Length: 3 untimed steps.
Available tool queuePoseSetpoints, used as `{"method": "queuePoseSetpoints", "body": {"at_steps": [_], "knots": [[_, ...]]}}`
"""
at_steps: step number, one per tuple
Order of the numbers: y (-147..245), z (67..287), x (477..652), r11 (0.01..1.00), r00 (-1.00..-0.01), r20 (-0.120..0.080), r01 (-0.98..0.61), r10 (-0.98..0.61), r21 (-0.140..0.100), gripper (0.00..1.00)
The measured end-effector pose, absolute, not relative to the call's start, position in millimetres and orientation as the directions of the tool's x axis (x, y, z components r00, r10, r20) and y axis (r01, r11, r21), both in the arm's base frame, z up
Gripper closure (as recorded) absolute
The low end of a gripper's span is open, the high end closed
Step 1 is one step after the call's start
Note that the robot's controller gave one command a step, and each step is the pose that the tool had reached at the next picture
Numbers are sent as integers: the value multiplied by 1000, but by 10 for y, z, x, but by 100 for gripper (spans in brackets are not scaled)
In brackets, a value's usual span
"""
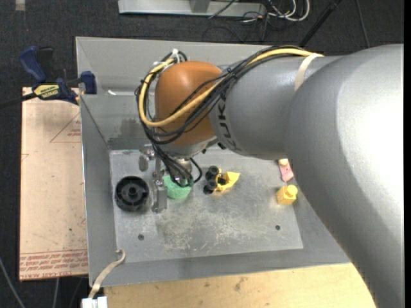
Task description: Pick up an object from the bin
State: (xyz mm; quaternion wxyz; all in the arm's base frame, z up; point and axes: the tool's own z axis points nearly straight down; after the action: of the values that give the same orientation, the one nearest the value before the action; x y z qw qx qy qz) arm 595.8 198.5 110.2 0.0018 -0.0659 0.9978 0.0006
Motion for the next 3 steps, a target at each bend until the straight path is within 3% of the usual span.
{"method": "queuePoseSetpoints", "body": {"at_steps": [1,2,3], "knots": [[2226,1207,5900,971,-971,0,-239,-239,0,0],[2353,1123,5812,1000,-1000,-2,3,3,2,0],[2365,847,5796,992,-992,-6,-128,-128,2,0]]}}
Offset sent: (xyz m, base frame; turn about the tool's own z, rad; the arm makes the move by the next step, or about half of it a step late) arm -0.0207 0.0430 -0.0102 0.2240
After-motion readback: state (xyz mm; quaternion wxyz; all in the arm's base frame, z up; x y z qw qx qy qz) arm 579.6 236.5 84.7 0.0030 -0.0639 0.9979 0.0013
